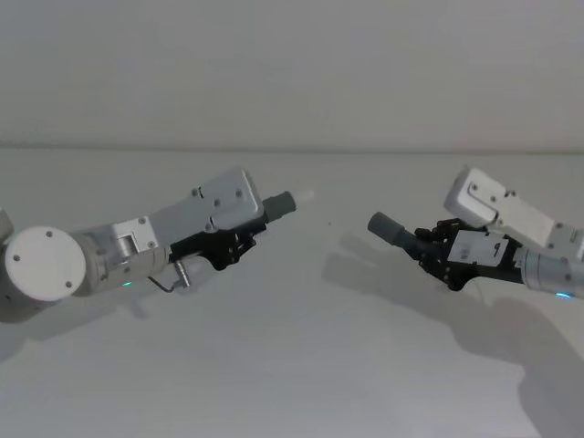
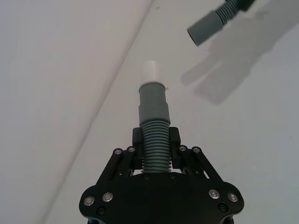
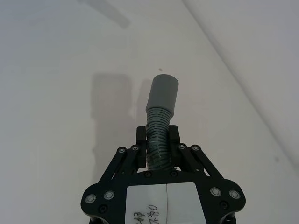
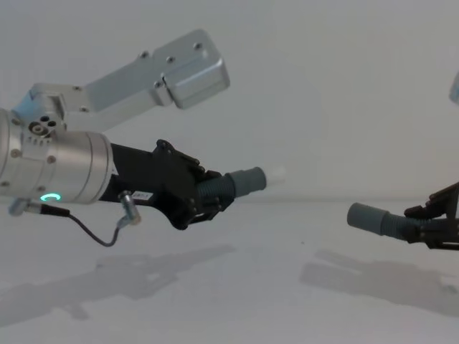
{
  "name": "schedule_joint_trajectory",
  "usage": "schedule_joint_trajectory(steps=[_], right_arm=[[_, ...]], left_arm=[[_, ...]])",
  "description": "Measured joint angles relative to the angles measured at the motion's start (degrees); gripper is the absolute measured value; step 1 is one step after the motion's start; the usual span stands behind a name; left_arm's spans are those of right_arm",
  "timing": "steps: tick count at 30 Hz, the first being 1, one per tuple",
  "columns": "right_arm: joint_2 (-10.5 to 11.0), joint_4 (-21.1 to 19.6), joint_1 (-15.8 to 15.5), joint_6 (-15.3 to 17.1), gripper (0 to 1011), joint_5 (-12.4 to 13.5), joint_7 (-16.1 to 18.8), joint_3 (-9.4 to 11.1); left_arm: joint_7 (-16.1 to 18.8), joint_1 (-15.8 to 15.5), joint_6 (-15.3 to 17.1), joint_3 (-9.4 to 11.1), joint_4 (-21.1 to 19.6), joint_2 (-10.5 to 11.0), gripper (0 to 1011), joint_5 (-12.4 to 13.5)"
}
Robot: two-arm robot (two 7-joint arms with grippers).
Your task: Use both hands to pick up one end of the pipe from the table, align the ends, and insert them.
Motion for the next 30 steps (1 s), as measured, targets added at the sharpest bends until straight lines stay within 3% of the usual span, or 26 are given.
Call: schedule_joint_trajectory(steps=[10,30], right_arm=[[2.3,-2.4,-0.5,-4.7,267,-6.0,-1.6,-1.8],[4.2,-5.4,0.7,-12.1,267,-11.7,1.3,-4.1]], left_arm=[[-2.2,-2.2,-5.7,2.6,0.4,3.3,320,5.8],[-3.5,-3.7,-9.7,4.2,0.7,5.5,320,9.6]])
